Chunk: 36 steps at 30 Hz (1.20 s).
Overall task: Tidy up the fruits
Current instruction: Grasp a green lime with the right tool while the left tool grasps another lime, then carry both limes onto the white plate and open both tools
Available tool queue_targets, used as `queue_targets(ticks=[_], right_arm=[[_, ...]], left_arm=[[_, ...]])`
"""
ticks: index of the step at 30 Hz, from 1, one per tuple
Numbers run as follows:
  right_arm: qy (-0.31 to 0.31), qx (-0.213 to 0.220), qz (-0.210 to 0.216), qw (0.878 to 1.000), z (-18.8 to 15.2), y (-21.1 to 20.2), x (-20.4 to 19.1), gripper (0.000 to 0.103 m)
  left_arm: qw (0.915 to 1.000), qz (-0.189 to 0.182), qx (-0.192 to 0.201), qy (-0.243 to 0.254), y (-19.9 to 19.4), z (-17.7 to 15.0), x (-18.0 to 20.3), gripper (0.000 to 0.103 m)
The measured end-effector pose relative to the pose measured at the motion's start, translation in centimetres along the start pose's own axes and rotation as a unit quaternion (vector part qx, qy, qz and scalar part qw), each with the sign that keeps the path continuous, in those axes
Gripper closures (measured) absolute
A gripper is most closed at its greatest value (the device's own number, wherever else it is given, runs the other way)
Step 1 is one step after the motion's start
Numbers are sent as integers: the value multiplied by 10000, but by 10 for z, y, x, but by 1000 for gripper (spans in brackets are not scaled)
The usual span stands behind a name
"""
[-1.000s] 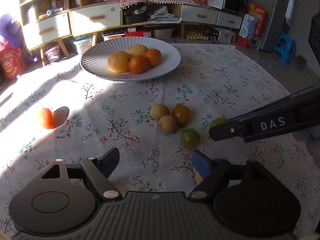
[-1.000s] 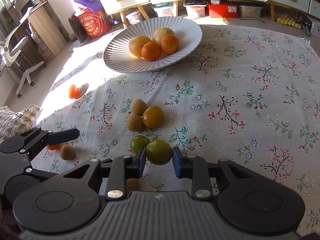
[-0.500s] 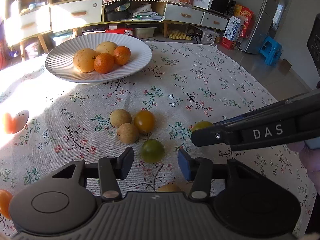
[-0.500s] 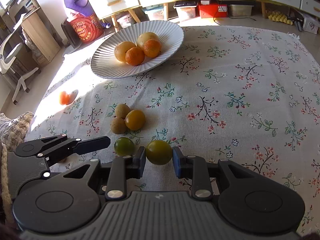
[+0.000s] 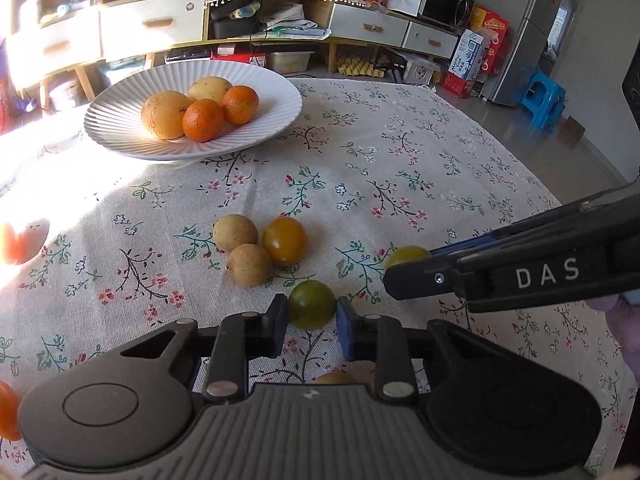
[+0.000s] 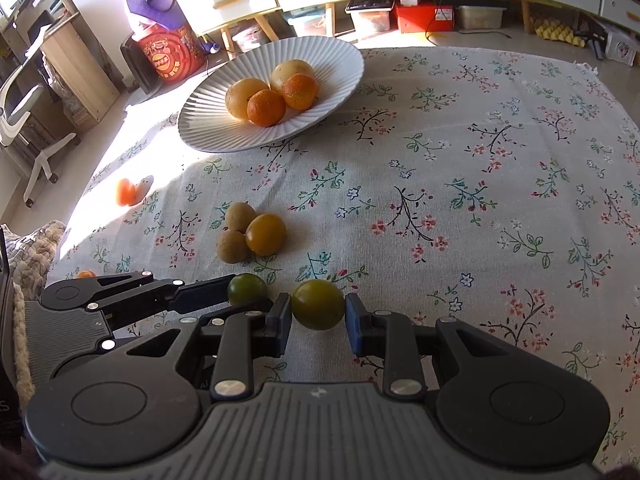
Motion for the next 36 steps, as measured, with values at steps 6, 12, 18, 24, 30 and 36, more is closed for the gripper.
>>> queue_targets(ticks=[6, 12, 18, 24, 30, 36], right_arm=[[-17, -8, -2, 10000, 0, 0, 0, 77], [-31, 11, 4, 10000, 1, -1, -2, 77], [-33, 96, 45, 9999, 8, -4, -6, 77], [-15, 191, 89, 9998, 19, -6, -9, 77], [81, 388, 174, 9991, 42, -11, -8, 77], [84, 695, 199, 9973, 69, -9, -5, 77]], left_arm=[[10000, 18, -59, -52, -3, 1, 0, 92], [9997, 30, -37, -219, -11, 4, -6, 92], [9993, 50, 98, -359, -21, 11, -12, 92], [9980, 168, 284, -538, -33, 20, -23, 92], [9969, 372, 382, -582, -38, 32, -31, 92], [9956, 572, 467, -573, -33, 51, -40, 92]])
Point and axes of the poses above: each gripper's, at about its wrist camera, not at the fingertips, and y roughly the way its jaws point, x to its right, z to its top, the point moved 3 cm from there along y, roughly the way its jaws point, and after that the axes turned 1 degree about y, right-handed, at the moved point
